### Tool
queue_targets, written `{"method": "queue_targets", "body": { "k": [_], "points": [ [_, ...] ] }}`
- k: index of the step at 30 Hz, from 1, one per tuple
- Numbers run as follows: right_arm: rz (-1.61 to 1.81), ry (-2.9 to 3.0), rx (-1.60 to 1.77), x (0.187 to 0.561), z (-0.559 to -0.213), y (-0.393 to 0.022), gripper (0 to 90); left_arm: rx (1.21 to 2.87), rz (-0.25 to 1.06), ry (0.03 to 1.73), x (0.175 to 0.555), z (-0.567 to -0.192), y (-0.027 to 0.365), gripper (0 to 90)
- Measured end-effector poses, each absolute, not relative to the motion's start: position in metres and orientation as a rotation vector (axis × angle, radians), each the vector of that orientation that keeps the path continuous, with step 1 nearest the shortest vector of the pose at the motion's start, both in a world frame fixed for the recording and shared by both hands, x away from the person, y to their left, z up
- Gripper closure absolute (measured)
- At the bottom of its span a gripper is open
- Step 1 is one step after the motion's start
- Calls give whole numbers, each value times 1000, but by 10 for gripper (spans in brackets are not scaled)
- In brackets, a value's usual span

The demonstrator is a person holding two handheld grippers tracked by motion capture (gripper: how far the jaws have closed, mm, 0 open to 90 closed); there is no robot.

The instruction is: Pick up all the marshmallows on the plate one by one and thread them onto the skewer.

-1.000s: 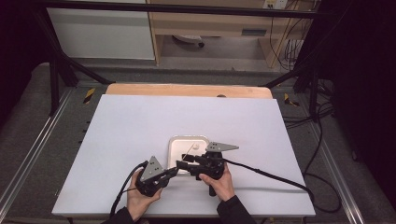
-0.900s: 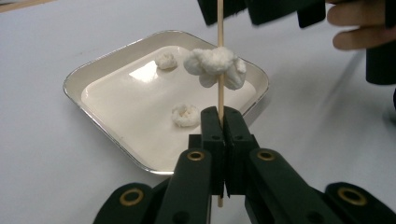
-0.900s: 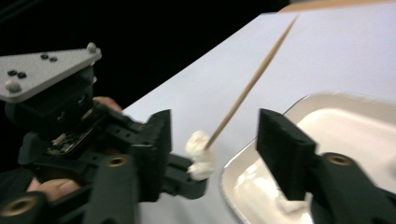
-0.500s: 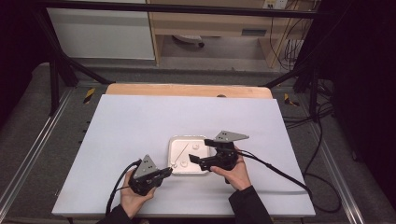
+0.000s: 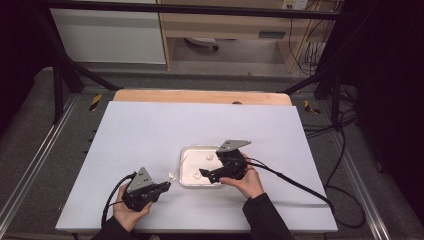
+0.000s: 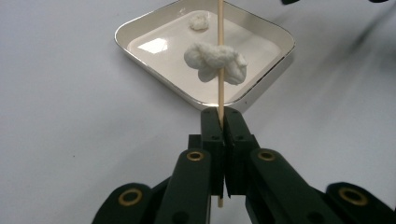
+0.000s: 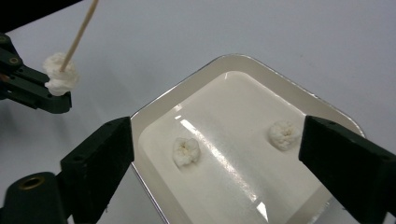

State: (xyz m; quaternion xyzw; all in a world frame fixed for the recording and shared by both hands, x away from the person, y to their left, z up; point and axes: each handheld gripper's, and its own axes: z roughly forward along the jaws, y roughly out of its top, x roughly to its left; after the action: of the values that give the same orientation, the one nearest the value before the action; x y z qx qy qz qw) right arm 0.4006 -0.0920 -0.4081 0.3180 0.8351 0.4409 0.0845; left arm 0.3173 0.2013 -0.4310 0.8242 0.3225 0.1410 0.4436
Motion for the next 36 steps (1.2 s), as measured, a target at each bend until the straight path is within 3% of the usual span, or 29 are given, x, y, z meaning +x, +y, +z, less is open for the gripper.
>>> {"method": "queue_targets", "body": {
  "k": [17,31,36],
  "points": [
    [1271,2582,847,405,-450,-66,487,2039,323,822,321,-436,204,882],
    [1266,2592,760,401,-456,-63,682,2042,324,820,320,-437,202,882],
    [1271,2591,776,401,-457,-63,711,2043,322,819,320,-437,201,882]
  ]
}}
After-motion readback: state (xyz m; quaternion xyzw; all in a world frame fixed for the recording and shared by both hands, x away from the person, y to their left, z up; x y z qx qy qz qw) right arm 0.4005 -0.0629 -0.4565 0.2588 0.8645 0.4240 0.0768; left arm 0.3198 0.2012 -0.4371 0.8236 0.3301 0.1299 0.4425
